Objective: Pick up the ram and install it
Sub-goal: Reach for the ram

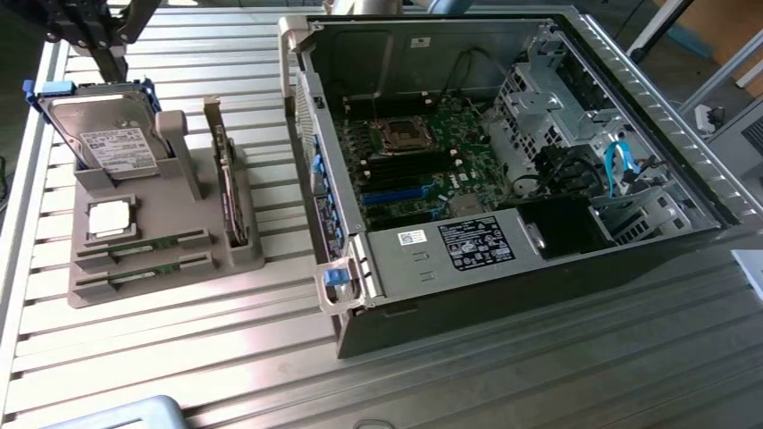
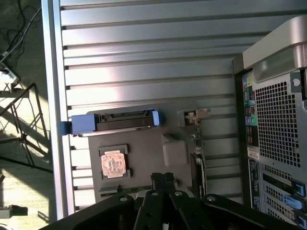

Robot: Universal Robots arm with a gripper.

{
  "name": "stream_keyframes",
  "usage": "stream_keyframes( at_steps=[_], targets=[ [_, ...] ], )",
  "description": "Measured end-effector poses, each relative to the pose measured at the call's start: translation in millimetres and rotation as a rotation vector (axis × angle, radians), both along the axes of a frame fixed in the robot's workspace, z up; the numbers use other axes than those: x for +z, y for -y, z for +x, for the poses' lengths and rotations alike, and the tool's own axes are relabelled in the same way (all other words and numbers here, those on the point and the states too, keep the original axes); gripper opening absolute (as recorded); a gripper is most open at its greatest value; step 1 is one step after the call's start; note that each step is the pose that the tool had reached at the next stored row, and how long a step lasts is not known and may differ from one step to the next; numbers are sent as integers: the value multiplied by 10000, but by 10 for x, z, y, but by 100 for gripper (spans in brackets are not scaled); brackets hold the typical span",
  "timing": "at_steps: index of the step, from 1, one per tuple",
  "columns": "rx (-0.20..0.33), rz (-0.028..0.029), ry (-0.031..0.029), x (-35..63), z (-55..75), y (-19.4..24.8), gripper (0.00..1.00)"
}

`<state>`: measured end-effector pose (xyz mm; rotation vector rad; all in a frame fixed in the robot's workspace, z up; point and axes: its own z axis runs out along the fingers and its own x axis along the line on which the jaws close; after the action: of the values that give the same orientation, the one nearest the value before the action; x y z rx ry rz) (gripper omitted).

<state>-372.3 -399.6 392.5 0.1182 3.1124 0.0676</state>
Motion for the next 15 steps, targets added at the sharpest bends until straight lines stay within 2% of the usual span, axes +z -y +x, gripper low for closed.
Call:
stream_keyframes(
  at_steps=[4,12,15],
  targets=[
    [0,-1,-1,0,-71,1,11],
    [0,0,0,0,-77,1,11],
    [1,-10,0,0,-77,21,11]
  ],
)
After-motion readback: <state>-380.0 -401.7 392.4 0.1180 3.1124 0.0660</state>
